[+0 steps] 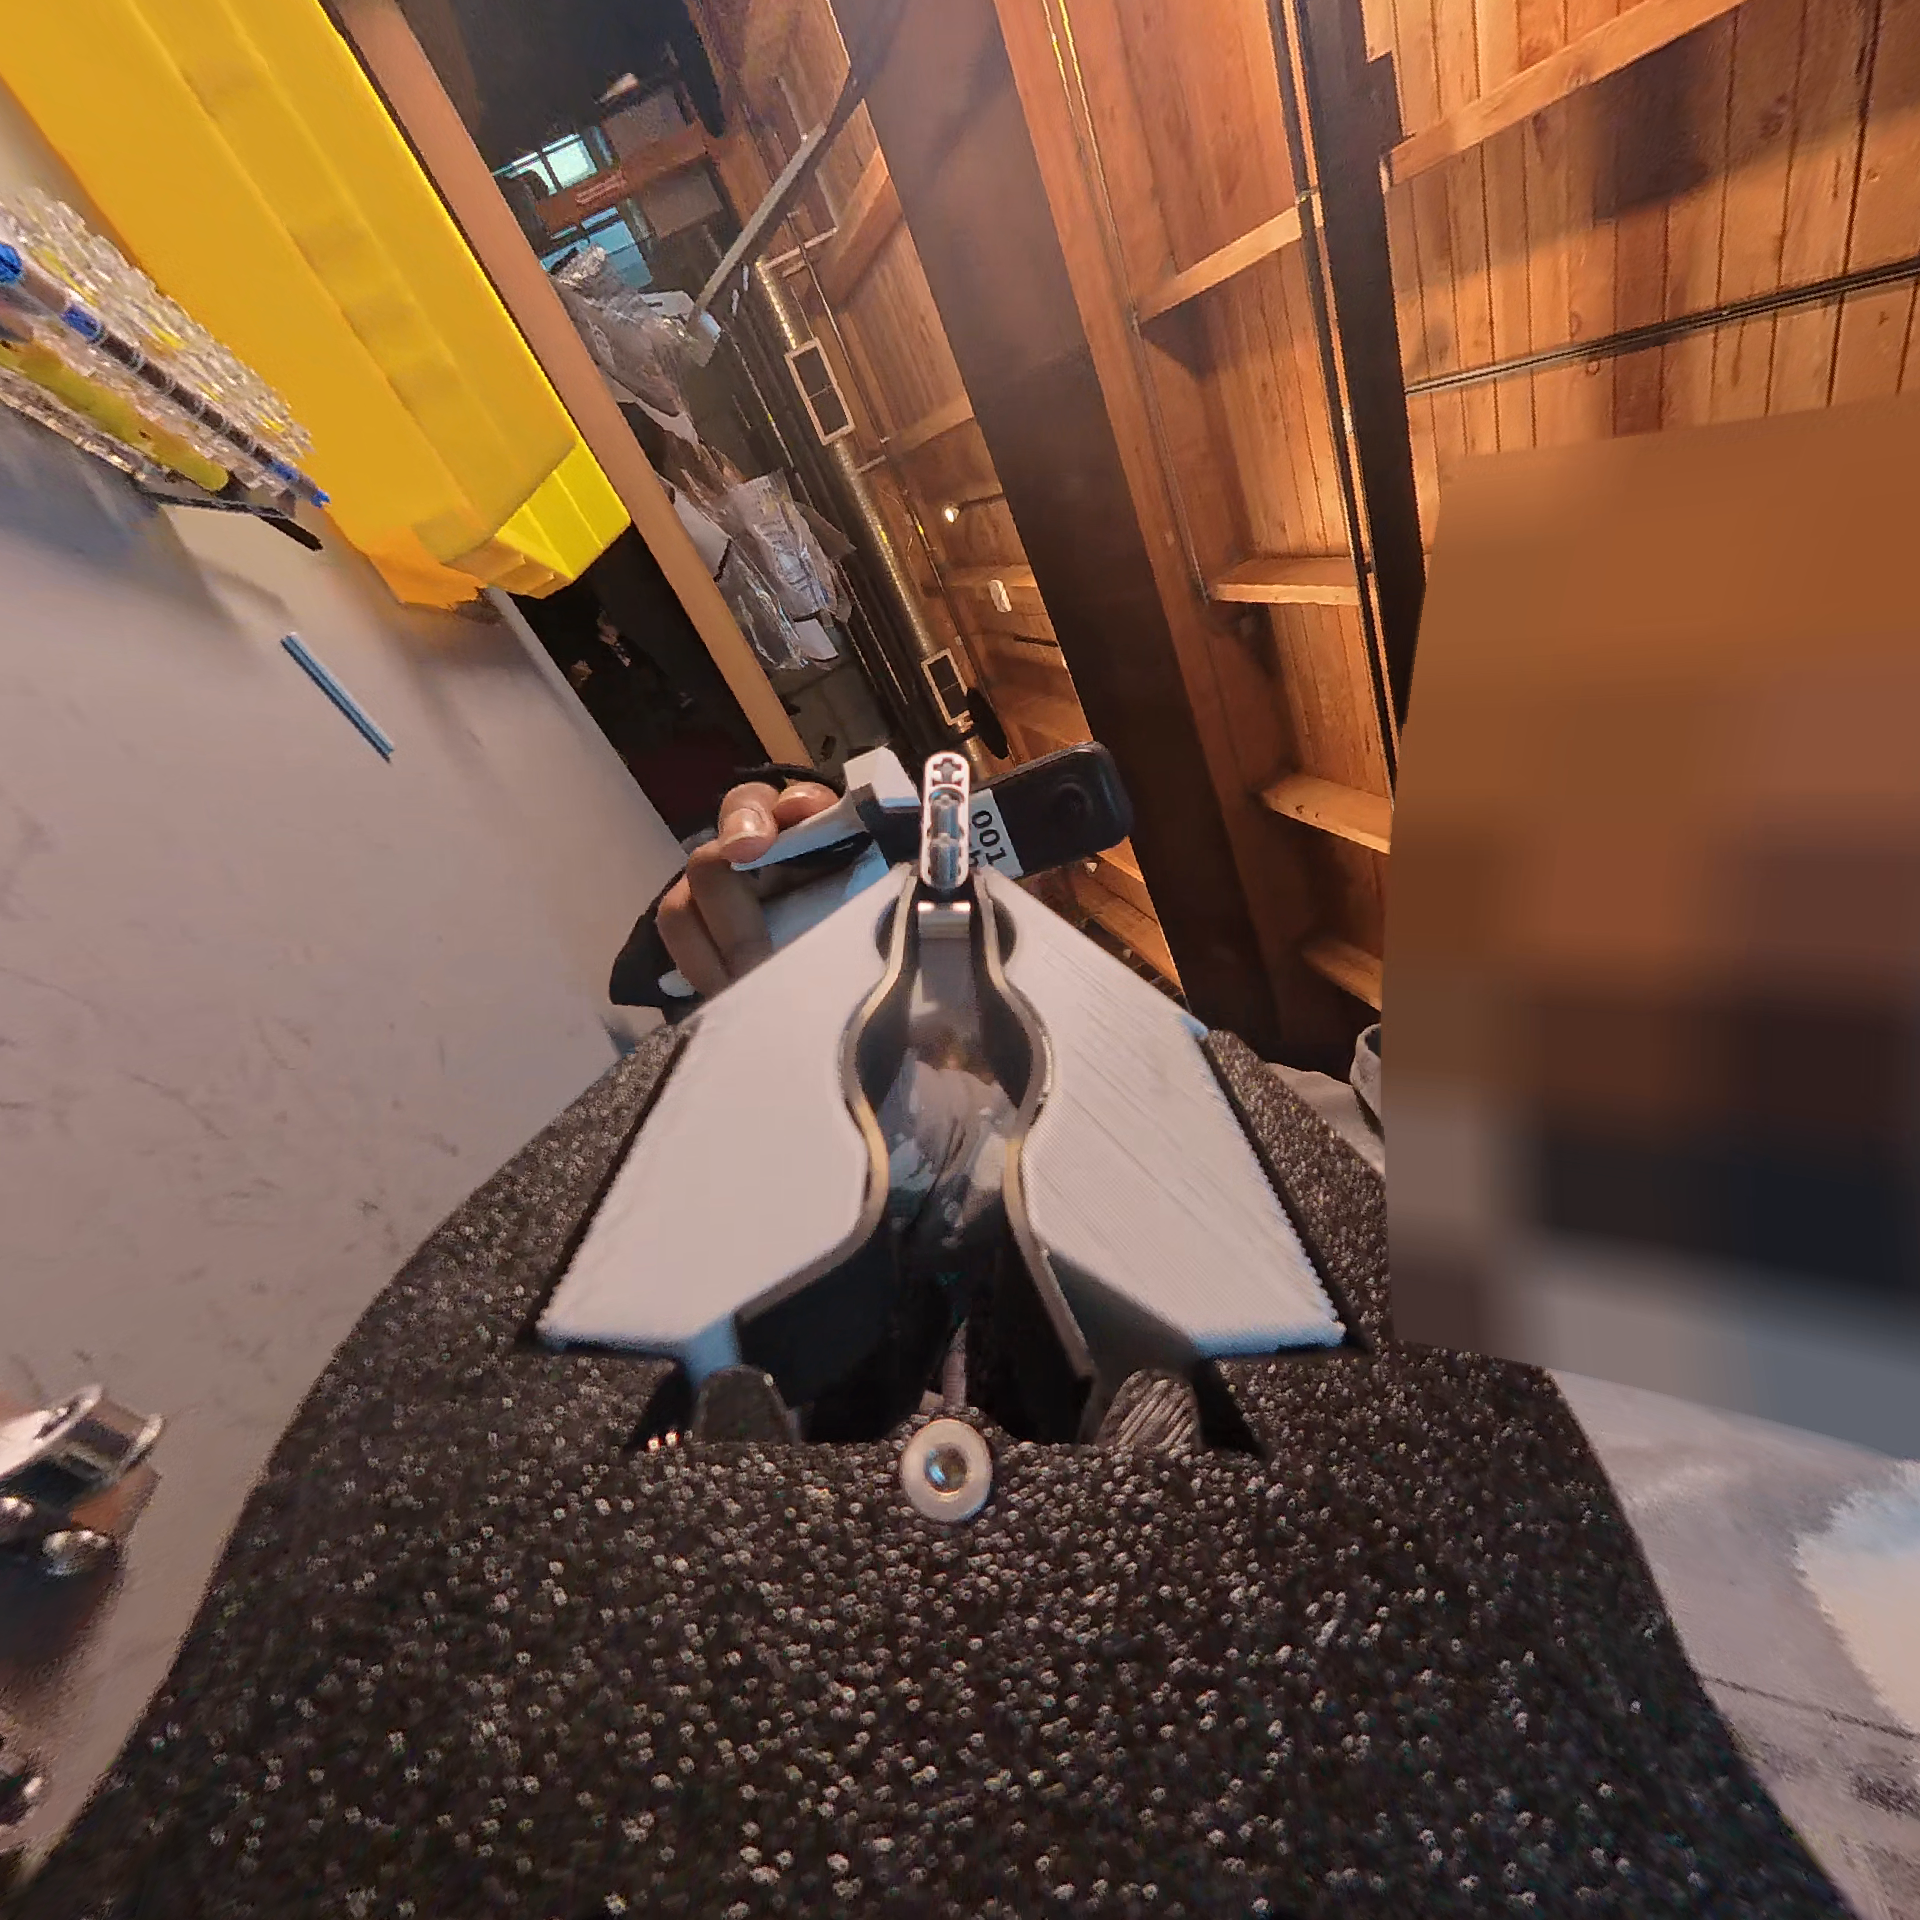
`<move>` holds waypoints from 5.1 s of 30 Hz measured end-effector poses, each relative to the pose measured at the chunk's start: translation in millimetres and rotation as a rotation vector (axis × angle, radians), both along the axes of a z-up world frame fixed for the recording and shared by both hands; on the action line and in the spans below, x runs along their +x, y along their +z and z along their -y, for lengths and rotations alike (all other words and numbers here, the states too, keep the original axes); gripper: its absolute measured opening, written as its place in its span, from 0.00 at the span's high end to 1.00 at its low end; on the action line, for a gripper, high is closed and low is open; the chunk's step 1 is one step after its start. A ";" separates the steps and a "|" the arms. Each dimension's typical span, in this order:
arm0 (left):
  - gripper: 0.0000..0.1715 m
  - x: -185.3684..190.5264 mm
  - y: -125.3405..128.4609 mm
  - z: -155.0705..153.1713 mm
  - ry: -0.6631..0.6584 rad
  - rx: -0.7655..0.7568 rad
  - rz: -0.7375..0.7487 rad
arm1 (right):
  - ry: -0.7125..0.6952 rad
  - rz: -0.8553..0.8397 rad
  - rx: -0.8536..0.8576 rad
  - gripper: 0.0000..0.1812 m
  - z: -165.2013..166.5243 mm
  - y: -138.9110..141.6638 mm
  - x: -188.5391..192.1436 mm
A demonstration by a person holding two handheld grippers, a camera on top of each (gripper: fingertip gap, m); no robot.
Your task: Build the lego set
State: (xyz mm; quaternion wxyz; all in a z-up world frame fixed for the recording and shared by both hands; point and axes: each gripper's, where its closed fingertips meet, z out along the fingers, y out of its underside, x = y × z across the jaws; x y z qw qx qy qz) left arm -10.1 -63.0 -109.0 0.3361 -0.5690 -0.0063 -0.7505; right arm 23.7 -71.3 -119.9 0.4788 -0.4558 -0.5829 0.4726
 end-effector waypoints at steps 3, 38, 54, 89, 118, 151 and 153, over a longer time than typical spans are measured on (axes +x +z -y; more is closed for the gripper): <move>0.97 3.9 -6.9 -1.6 0.047 0.055 -0.132 | 0.008 0.010 -0.005 0.69 1.7 -1.8 -0.6; 0.96 10.7 -94.5 -7.2 0.165 0.746 -1.503 | -0.069 0.131 0.086 0.84 -13.1 -27.8 -4.8; 0.81 -23.8 -100.9 4.5 -0.042 0.555 -1.351 | -0.191 0.376 0.219 0.71 -41.6 -70.9 0.4; 0.81 -67.0 -73.3 -31.0 0.328 0.576 -1.400 | 0.104 0.599 0.113 0.73 2.8 -105.5 10.2; 0.71 -100.3 -53.8 -38.0 0.425 0.493 -1.212 | -0.036 0.491 0.060 0.60 -62.5 -64.8 -35.2; 0.93 -142.1 -45.5 -44.7 0.628 0.482 -1.241 | -0.223 0.334 0.117 0.67 -60.4 -54.2 14.1; 0.99 -138.7 -44.4 -42.3 0.601 0.495 -1.230 | -0.231 0.339 0.110 0.67 -63.1 -55.8 15.3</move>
